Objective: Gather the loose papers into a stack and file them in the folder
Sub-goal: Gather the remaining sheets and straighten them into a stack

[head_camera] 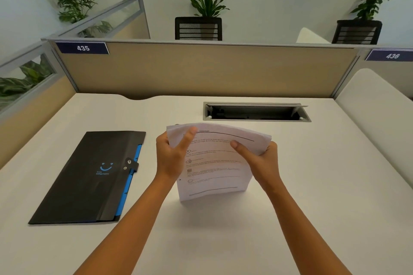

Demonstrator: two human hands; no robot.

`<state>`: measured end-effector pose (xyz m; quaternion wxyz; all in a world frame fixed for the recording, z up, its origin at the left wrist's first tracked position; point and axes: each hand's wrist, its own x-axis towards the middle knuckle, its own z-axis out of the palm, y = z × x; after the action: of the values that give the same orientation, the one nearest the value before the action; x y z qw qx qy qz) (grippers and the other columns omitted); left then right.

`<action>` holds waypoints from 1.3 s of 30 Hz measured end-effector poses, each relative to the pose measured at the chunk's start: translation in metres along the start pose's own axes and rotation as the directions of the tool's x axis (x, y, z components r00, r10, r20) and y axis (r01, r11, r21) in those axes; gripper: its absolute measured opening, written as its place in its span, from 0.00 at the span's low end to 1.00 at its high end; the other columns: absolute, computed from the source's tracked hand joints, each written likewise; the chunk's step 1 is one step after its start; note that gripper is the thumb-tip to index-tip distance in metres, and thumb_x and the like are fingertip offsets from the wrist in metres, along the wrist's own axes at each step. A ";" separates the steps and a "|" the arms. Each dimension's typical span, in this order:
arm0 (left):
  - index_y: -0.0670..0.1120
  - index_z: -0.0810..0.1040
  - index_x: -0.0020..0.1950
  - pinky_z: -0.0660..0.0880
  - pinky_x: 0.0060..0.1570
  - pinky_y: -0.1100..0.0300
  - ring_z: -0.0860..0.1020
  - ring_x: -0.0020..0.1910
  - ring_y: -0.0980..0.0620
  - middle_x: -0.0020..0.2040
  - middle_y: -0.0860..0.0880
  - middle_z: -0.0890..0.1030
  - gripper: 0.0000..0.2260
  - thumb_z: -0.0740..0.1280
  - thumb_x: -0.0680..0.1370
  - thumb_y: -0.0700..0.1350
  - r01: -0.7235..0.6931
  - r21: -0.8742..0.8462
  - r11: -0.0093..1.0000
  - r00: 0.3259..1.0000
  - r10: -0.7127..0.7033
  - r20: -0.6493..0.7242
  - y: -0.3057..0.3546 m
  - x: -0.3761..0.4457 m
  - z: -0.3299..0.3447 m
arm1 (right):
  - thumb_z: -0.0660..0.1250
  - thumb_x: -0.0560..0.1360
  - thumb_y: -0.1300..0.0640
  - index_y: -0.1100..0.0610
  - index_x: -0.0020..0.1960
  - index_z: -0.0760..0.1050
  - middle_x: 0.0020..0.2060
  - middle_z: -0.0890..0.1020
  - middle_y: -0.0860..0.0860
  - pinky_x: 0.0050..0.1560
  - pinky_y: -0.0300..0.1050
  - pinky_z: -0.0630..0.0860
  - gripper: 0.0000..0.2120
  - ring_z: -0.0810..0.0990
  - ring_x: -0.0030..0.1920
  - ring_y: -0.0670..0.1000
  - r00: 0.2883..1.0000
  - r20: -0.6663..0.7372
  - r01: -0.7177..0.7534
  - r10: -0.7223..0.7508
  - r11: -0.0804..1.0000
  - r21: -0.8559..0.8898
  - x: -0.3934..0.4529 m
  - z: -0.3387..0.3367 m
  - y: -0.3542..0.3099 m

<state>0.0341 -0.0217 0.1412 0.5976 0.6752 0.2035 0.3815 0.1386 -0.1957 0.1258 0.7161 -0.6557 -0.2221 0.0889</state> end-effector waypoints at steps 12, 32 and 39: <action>0.64 0.79 0.34 0.74 0.27 0.69 0.80 0.32 0.60 0.32 0.58 0.81 0.15 0.57 0.74 0.64 0.136 -0.056 0.989 0.988 -0.131 0.078 0.003 0.007 -0.001 | 0.77 0.65 0.47 0.32 0.50 0.80 0.47 0.86 0.40 0.39 0.40 0.82 0.16 0.84 0.48 0.45 0.993 0.096 -0.065 0.068 0.997 -0.033 0.001 -0.004 0.006; 0.70 0.81 0.49 0.80 0.35 0.64 0.84 0.45 0.57 0.47 0.62 0.85 0.17 0.76 0.66 0.50 0.086 -0.039 0.996 0.985 -0.080 0.152 -0.039 -0.013 -0.001 | 0.76 0.69 0.51 0.31 0.53 0.78 0.49 0.85 0.41 0.41 0.41 0.83 0.19 0.83 0.51 0.45 0.985 0.132 -0.107 0.115 0.992 -0.064 -0.005 -0.009 0.036; 0.69 0.81 0.51 0.80 0.36 0.64 0.83 0.48 0.57 0.49 0.60 0.85 0.18 0.78 0.66 0.51 0.112 -0.057 0.992 0.982 -0.102 0.159 -0.049 -0.018 -0.001 | 0.76 0.69 0.52 0.32 0.55 0.77 0.50 0.85 0.42 0.43 0.41 0.83 0.20 0.84 0.52 0.46 0.983 0.152 -0.098 0.106 0.994 -0.056 -0.008 -0.008 0.044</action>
<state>0.0309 -0.0238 0.0895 0.6532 0.6711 0.1795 0.3013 0.1424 -0.2006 0.0812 0.6751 -0.6745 -0.2453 0.1708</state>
